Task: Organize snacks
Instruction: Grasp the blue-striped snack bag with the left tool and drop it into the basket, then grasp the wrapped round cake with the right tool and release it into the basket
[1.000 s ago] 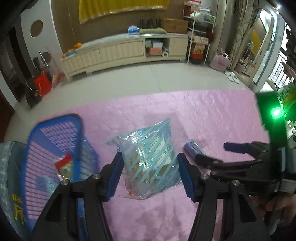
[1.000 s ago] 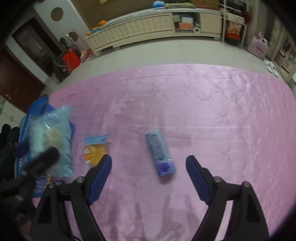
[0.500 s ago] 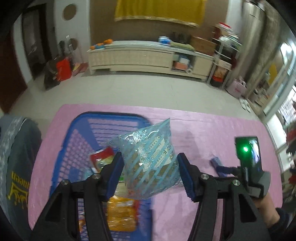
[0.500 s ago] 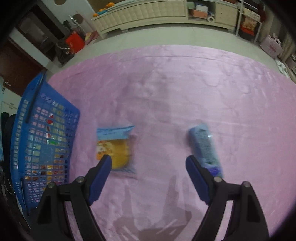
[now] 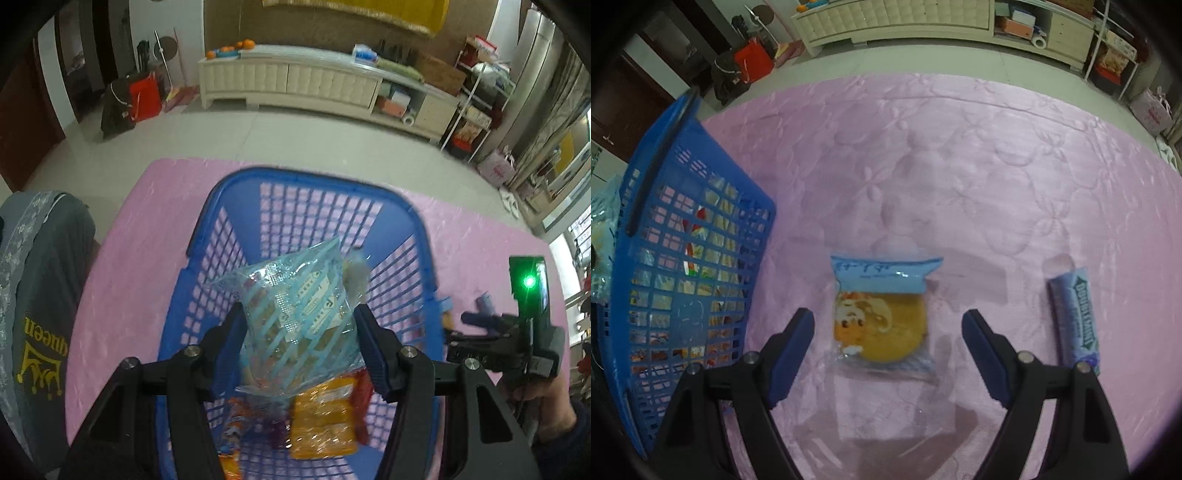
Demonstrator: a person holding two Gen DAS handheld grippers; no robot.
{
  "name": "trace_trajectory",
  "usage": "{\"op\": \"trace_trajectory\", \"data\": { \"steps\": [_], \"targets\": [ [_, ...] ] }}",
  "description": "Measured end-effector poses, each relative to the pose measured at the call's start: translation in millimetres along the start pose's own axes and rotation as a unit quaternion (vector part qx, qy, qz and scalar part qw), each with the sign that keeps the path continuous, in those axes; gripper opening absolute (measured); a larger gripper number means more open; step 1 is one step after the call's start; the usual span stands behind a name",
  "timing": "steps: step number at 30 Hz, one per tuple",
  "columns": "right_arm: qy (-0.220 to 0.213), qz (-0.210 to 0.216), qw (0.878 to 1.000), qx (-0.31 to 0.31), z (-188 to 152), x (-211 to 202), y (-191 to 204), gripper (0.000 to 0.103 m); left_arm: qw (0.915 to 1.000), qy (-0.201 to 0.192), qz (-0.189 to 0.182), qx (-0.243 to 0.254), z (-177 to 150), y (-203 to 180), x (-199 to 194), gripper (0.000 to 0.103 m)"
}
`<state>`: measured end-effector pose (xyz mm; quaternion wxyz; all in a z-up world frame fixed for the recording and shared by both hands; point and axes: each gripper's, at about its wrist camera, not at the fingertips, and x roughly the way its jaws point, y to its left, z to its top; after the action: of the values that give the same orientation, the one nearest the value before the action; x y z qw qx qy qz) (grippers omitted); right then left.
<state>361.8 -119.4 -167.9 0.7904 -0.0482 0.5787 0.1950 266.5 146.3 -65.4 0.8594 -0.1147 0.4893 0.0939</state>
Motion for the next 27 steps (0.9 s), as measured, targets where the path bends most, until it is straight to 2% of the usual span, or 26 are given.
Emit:
{"op": "trace_trajectory", "data": {
  "steps": [4,6,10,11,14,17,22,25,27],
  "targets": [
    [0.006,-0.01,1.0,-0.003,5.1,11.3,6.9,0.085,0.9999,0.008,0.004,0.011,-7.9,3.1,-4.2,0.057],
    [0.008,-0.011,1.0,-0.002,9.0,17.6,11.1,0.073,0.9999,0.009,0.003,0.012,-11.7,7.0,-6.4,0.057],
    [0.002,-0.028,1.0,-0.006,10.5,23.1,21.9,0.065,0.9997,0.016,-0.009,0.014,-18.8,11.2,-10.5,0.057],
    [-0.001,-0.036,0.999,-0.01,10.7,23.5,25.2,0.059,0.9996,0.017,-0.01,0.021,-20.9,11.3,-10.9,0.057],
    [-0.01,-0.051,0.998,-0.024,11.8,25.7,33.0,0.057,0.998,0.028,-0.035,0.045,-28.8,3.8,-9.4,0.057],
    [-0.032,-0.035,0.999,-0.01,5.3,16.4,34.8,0.057,0.9956,0.049,-0.049,0.063,-36.4,-1.8,-3.8,0.057],
    [-0.054,-0.025,0.998,-0.027,-3.2,-13.4,43.8,0.057,0.991,0.071,-0.075,0.085,-47.5,-11.3,-1.3,0.058],
    [-0.065,-0.013,0.997,-0.028,-6.7,-32.5,47.4,0.057,0.9909,0.077,-0.065,0.089,-56.9,-16.7,0.0,0.058],
    [-0.077,0.012,0.997,-0.027,-12.3,-47.9,45.4,0.057,0.9915,0.082,-0.059,0.081,-59.5,-16.4,2.0,0.058]
  ]
}}
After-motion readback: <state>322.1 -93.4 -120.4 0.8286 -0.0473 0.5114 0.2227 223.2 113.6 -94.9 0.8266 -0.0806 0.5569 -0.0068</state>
